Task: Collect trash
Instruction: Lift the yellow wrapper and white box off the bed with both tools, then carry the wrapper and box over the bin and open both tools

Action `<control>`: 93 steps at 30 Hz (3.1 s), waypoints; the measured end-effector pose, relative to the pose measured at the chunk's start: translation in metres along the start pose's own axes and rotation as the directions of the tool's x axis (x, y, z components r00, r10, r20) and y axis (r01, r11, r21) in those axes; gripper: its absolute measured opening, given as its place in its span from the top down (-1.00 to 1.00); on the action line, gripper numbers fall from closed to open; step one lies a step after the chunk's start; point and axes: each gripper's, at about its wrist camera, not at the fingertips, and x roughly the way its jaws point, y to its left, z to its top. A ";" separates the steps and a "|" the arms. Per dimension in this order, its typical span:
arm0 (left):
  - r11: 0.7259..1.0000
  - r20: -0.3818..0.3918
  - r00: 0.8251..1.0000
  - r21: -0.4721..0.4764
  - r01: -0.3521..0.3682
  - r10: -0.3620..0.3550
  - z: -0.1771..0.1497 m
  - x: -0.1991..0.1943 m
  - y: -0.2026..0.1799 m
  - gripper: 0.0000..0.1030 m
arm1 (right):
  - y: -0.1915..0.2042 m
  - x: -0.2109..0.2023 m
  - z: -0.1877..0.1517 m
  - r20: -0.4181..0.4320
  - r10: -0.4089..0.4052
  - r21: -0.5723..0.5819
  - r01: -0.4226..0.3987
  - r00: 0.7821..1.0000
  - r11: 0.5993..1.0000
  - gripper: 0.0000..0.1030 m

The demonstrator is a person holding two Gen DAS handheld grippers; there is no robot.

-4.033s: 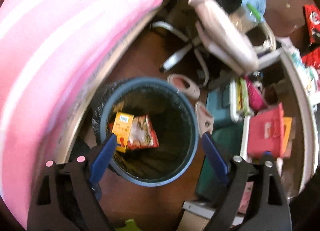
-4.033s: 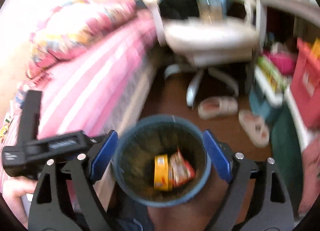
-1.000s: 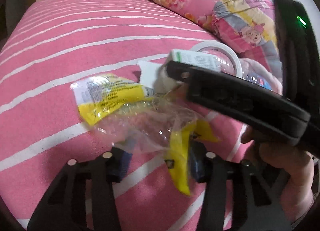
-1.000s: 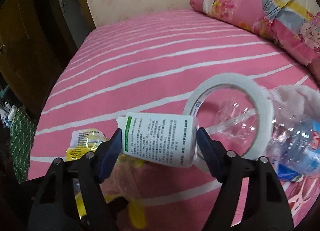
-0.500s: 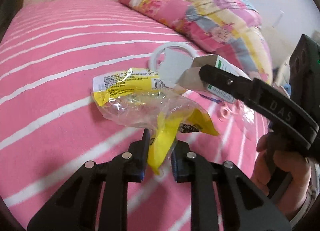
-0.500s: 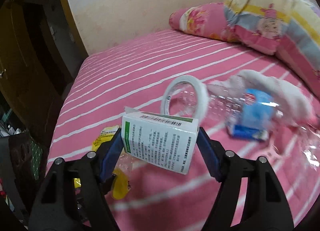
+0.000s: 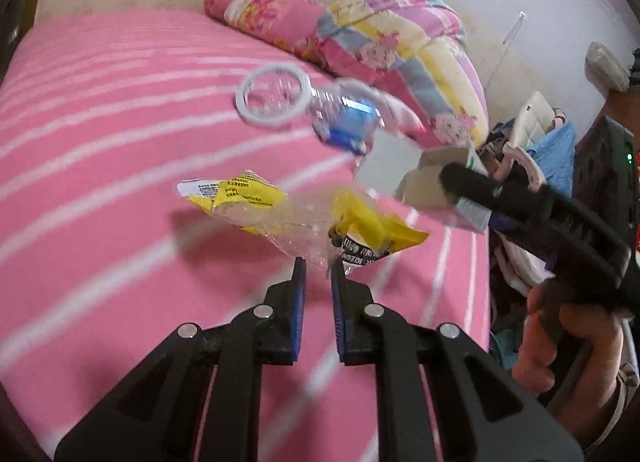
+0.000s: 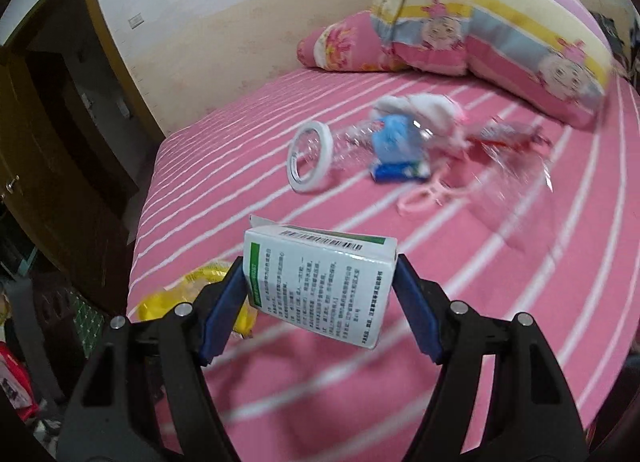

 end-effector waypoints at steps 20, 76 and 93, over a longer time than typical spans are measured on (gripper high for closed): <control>0.996 0.044 0.996 0.049 -0.075 0.072 -0.046 -0.024 -0.052 -0.48 | -0.018 -0.047 -0.037 -0.031 -0.037 -0.049 0.036 0.999 0.998 -0.40; 0.942 -0.196 0.938 0.121 0.312 -0.286 -0.091 0.003 -0.316 -0.03 | -0.191 -0.305 -0.114 0.171 -0.235 0.249 0.189 0.957 0.950 -0.41; 0.900 -0.593 0.790 0.244 0.361 -0.156 -0.187 0.205 -0.424 -0.03 | -0.372 -0.296 -0.209 -0.066 -0.429 0.522 0.397 0.901 0.754 -0.41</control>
